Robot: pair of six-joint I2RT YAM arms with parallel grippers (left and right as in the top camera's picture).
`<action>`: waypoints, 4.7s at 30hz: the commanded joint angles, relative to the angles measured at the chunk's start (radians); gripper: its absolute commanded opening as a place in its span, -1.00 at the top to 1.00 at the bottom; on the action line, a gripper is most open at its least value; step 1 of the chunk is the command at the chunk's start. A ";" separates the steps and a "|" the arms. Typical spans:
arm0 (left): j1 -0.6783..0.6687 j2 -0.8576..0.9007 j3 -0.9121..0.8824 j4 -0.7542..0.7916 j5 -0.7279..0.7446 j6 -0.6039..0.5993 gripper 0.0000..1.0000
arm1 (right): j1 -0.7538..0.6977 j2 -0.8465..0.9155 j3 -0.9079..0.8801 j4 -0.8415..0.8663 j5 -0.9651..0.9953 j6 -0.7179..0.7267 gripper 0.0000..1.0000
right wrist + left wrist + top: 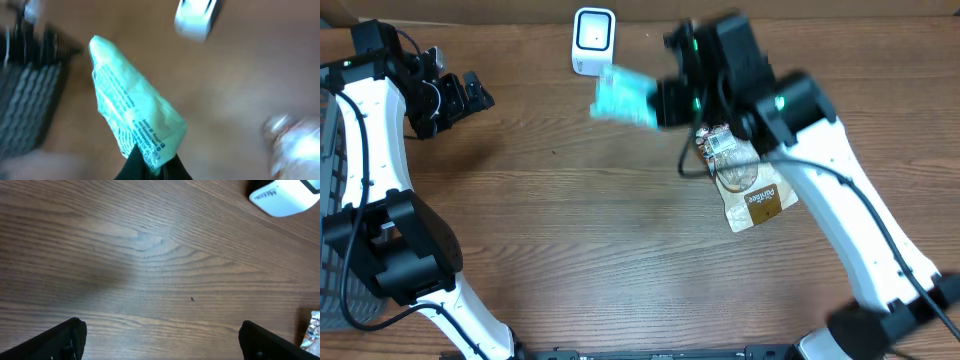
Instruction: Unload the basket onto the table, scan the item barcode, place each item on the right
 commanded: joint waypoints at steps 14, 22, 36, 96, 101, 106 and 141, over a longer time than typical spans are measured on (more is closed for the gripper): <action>-0.004 -0.005 0.014 0.002 -0.002 0.016 -0.99 | 0.065 0.599 0.348 0.674 0.761 -0.874 0.92; -0.004 -0.005 0.014 0.002 -0.002 0.016 -1.00 | 0.064 0.747 0.348 1.019 0.736 -1.404 0.92; -0.004 -0.005 0.014 0.002 -0.002 0.016 -1.00 | 0.062 0.872 0.343 1.184 0.706 -1.578 0.92; -0.007 -0.005 0.014 0.002 -0.003 0.016 -0.99 | -0.185 0.349 0.095 -0.562 0.315 0.025 0.92; -0.008 -0.005 0.014 0.002 -0.003 0.016 -0.99 | -0.317 0.349 -0.069 -0.468 0.327 0.026 0.20; -0.009 -0.005 0.014 0.002 -0.002 0.016 -0.99 | -0.396 0.322 -0.041 -0.468 0.327 0.024 -0.46; -0.009 -0.005 0.014 0.002 -0.002 0.016 -0.99 | -0.315 -0.812 -0.422 -0.126 0.182 0.017 -1.00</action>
